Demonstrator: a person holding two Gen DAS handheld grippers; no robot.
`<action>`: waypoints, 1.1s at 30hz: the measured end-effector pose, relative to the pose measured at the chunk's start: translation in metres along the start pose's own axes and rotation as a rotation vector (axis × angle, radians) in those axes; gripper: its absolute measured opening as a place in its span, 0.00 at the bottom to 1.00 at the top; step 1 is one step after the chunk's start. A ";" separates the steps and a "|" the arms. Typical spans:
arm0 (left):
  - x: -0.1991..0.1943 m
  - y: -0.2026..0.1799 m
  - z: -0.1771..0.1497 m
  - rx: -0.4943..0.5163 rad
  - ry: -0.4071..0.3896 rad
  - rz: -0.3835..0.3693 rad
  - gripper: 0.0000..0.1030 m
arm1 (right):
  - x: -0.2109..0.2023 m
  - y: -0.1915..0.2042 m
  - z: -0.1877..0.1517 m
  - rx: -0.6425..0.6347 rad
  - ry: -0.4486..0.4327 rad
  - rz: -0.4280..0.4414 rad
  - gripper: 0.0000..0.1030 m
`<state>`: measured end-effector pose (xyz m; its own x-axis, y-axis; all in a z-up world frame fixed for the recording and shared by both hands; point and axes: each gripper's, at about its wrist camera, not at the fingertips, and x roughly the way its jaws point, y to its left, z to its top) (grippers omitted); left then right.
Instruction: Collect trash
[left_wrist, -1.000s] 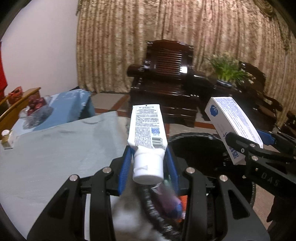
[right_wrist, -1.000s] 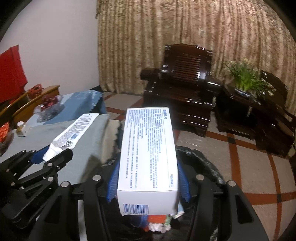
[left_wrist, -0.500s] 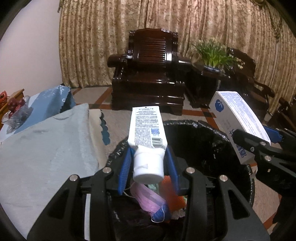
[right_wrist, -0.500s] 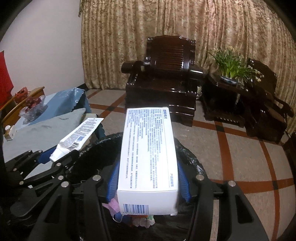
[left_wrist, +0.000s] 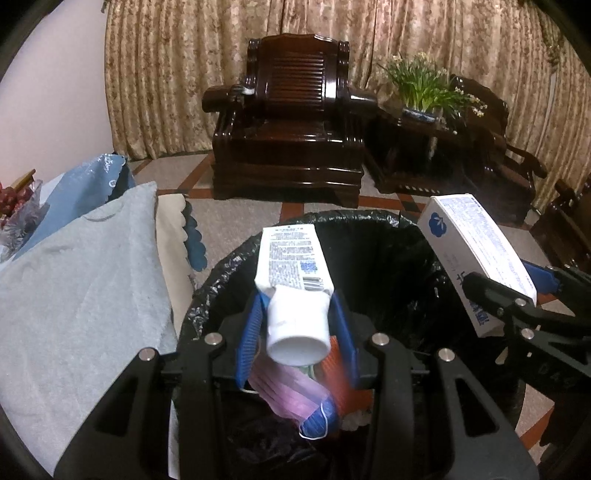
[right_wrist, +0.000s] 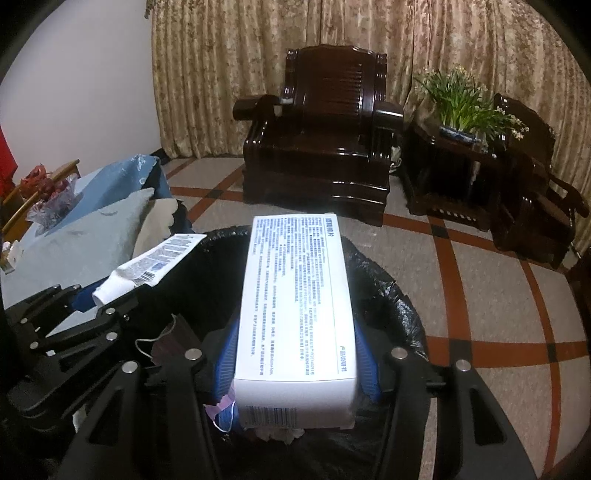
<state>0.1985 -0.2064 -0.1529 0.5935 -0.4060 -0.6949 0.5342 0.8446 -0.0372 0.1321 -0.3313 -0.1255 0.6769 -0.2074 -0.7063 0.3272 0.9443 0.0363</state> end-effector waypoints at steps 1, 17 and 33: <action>0.001 0.000 0.000 0.000 0.004 -0.003 0.37 | 0.002 0.000 -0.001 -0.003 0.007 -0.001 0.53; -0.036 0.013 0.006 -0.003 -0.059 0.030 0.88 | -0.011 -0.013 -0.003 0.039 -0.005 -0.013 0.92; -0.134 0.033 -0.008 -0.036 -0.126 0.151 0.93 | -0.089 0.019 0.004 -0.035 -0.087 0.060 0.94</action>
<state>0.1315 -0.1212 -0.0663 0.7374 -0.3124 -0.5989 0.4125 0.9103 0.0331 0.0810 -0.2955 -0.0593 0.7500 -0.1703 -0.6392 0.2622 0.9637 0.0510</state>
